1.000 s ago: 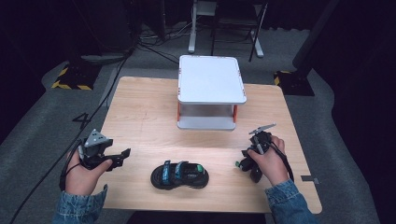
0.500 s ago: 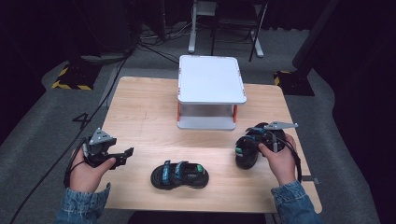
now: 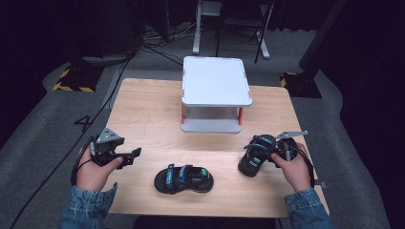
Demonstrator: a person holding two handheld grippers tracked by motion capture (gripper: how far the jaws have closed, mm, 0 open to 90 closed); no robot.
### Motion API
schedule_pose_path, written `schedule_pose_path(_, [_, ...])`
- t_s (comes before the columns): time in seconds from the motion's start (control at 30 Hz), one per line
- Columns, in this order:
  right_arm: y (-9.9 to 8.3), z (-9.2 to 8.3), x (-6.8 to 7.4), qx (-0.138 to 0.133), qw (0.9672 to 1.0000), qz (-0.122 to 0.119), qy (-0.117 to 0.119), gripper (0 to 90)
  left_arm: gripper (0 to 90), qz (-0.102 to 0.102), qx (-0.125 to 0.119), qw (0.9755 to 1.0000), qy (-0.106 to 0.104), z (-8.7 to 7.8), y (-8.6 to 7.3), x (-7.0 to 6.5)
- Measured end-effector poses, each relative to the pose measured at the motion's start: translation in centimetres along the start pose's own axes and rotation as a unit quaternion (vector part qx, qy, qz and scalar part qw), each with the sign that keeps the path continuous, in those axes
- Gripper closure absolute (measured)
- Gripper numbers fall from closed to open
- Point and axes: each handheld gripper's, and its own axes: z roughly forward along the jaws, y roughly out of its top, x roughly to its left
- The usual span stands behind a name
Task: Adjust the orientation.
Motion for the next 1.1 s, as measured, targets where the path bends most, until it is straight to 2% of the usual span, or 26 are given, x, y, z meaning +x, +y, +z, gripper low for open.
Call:
schedule_pose_path(0.07, [-0.7, -0.5, -0.3, -0.011, 0.9999, 0.000, 0.002, 55.1, 24.0, 0.006, 0.003, 1.0000, -0.007, 0.6, 0.4, -0.1])
schedule_pose_path(0.1, [-1.0, -0.8, -0.3, -0.026, 0.9996, -0.006, -0.008, 48.1, 24.0, 0.009, 0.005, 0.9999, -0.007, 1.0, 0.6, -0.2])
schedule_pose_path(0.13, [-1.1, -1.2, -0.1, -0.037, 0.9992, -0.002, -0.014, 45.2, 23.9, 0.010, 0.006, 0.9999, -0.011, 1.3, 0.8, -0.3])
schedule_pose_path(0.27, [-1.1, -3.2, 1.1, -0.068, 0.9972, -0.012, -0.028, 45.3, 23.8, 0.017, 0.008, 0.9996, -0.020, 1.9, 1.2, -0.6])
schedule_pose_path(0.33, [-0.8, -3.9, 2.2, -0.082, 0.9963, -0.022, -0.014, 48.9, 23.8, 0.018, 0.007, 0.9996, -0.021, 2.1, 1.4, -0.8])
schedule_pose_path(0.4, [-0.4, -4.3, 3.5, -0.088, 0.9954, -0.035, 0.014, 54.3, 23.9, 0.019, 0.006, 0.9995, -0.023, 2.2, 1.5, -0.9])
schedule_pose_path(0.53, [0.3, -3.5, 5.8, -0.068, 0.9932, -0.076, 0.056, 62.0, 23.9, 0.020, 0.007, 0.9995, -0.025, 2.3, 1.5, -0.9])
schedule_pose_path(0.6, [0.3, -2.8, 6.4, -0.046, 0.9936, -0.089, 0.052, 70.5, 24.0, 0.020, 0.006, 0.9995, -0.024, 2.2, 1.5, -0.8])
schedule_pose_path(0.67, [0.2, -2.5, 6.5, -0.038, 0.9940, -0.097, 0.032, 82.2, 24.0, 0.019, 0.006, 0.9995, -0.025, 2.1, 1.5, -0.7])
schedule_pose_path(0.73, [0.1, -2.8, 6.3, -0.040, 0.9947, -0.090, 0.028, 85.8, 24.0, 0.017, 0.005, 0.9995, -0.025, 2.2, 1.5, -0.6])
schedule_pose_path(0.87, [-0.1, -3.6, 5.9, -0.032, 0.9958, -0.083, 0.020, 86.6, 24.1, 0.016, 0.005, 0.9995, -0.025, 2.4, 1.6, -0.5])
schedule_pose_path(0.93, [-0.5, -4.8, 5.3, -0.019, 0.9970, -0.074, 0.008, 86.6, 24.1, 0.017, 0.002, 0.9995, -0.028, 2.6, 1.9, -0.6])
schedule_pose_path(1.03, [-1.3, -6.1, 4.3, -0.009, 0.9984, -0.051, -0.022, 86.3, 24.1, 0.021, 0.005, 0.9993, -0.031, 2.8, 2.1, -0.8])
schedule_pose_path(1.1, [-1.9, -6.4, 3.6, 0.005, 0.9991, -0.031, -0.028, 85.8, 24.1, 0.023, 0.006, 0.9992, -0.033, 3.0, 2.2, -0.8])
